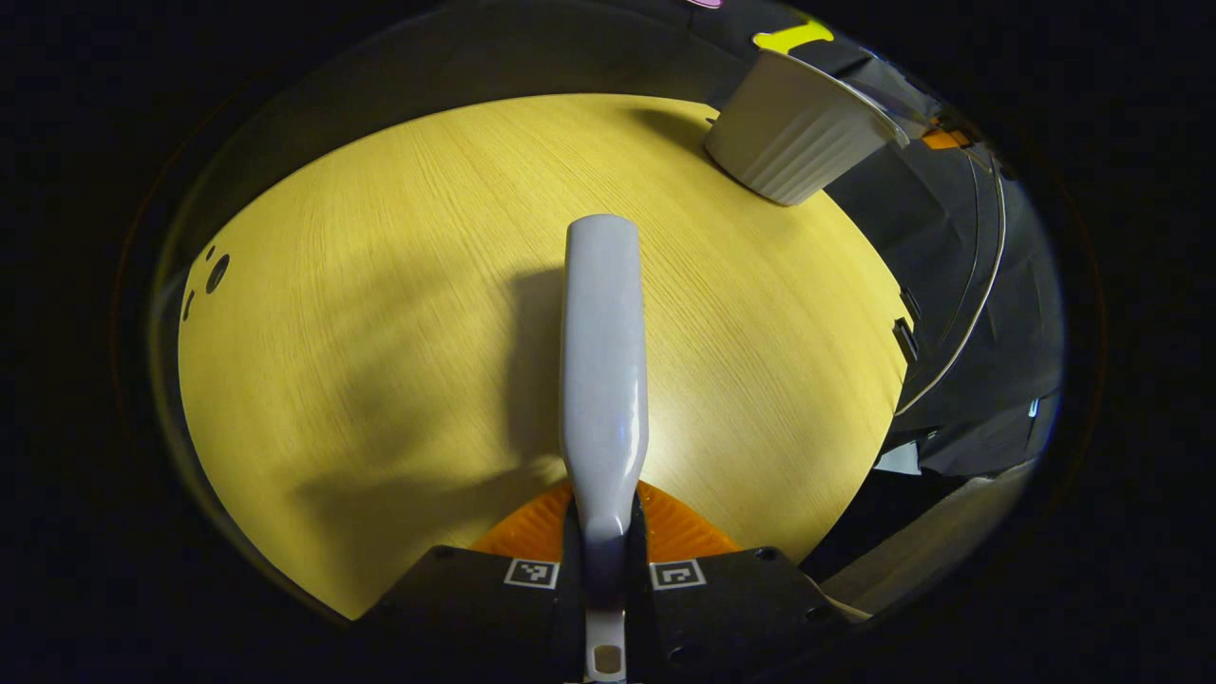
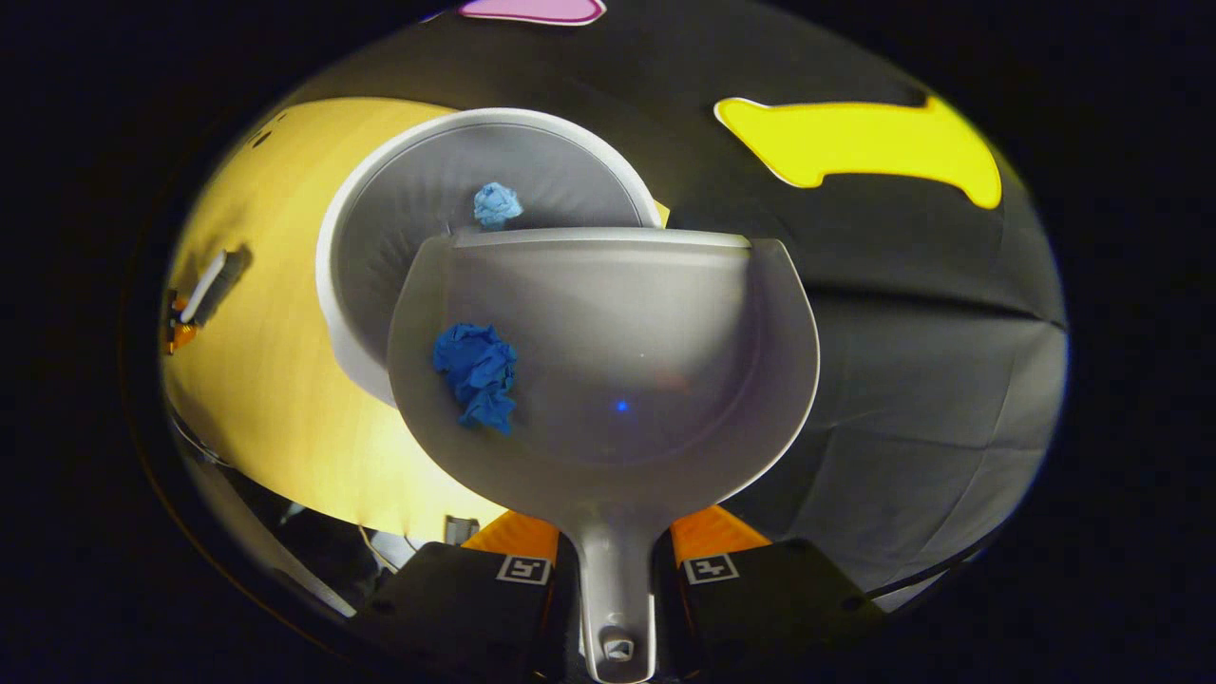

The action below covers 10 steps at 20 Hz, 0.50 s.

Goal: Pick up the small broom and dustpan from the desktop, sweep the trash into the dustpan with the broom, and then empty the trash into the garbage bin.

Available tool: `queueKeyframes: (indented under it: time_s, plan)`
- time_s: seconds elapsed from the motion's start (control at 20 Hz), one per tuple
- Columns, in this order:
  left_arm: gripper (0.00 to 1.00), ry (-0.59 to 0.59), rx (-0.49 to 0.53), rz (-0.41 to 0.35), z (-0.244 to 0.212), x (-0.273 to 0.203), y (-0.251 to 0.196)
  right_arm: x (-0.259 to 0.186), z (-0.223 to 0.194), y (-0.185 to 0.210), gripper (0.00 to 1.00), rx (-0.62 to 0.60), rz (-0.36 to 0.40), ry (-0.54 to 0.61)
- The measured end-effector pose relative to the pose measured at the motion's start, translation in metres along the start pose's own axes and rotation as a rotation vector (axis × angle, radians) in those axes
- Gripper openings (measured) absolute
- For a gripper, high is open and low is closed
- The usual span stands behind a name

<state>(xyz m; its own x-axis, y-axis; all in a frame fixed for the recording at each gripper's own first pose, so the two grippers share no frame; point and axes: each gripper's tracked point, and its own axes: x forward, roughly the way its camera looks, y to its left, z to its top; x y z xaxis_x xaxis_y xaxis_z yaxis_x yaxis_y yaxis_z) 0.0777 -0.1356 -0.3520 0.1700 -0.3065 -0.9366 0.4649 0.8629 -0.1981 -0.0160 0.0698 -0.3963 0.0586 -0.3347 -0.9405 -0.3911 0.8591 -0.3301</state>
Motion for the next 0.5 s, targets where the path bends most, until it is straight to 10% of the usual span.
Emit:
queueKeyframes:
  time_s: [0.5]
  plan:
    - [0.20,-0.002,-0.004,-0.004,0.001,0.004,0.000,-0.004,0.016,0.003,0.36,-0.155,-0.019,0.030]
